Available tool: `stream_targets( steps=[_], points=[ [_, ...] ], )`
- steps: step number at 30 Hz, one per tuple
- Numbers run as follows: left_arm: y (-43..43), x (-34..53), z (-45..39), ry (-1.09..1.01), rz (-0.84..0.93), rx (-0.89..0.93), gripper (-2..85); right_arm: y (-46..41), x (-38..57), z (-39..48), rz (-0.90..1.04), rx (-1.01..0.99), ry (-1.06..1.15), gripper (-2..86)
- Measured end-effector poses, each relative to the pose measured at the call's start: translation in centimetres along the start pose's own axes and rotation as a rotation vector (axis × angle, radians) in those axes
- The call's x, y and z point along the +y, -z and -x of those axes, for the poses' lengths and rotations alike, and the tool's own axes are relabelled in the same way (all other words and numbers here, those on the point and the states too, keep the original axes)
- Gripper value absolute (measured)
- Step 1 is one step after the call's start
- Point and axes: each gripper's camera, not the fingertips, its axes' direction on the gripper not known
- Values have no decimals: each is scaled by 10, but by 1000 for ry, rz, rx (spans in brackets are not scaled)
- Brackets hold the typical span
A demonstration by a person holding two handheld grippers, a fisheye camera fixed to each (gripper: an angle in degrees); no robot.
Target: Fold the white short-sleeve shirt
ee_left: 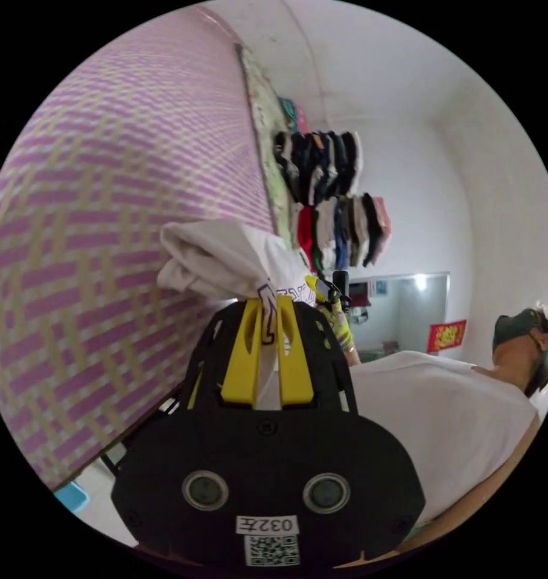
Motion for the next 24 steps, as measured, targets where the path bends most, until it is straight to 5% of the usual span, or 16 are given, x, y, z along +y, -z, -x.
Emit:
stream_targets(
  steps=[3,8,14,20,24],
  points=[
    [-39,-41,-56,-127,33,195,-6,98,4,67,-131,118,172,38],
    [-122,-137,-270,-570,107,489,-6,303,21,221,-398,328,494,39],
    [-252,-220,-436,-683,82,455,-2,468,-11,262,-580,527,363,44],
    [-393,-273,-398,-507,144,8,14,503,2,135,-692,543,7,79],
    [-371,-256,-347,-578,84,206,-6,448,109,113,-855,506,294,27]
  ],
)
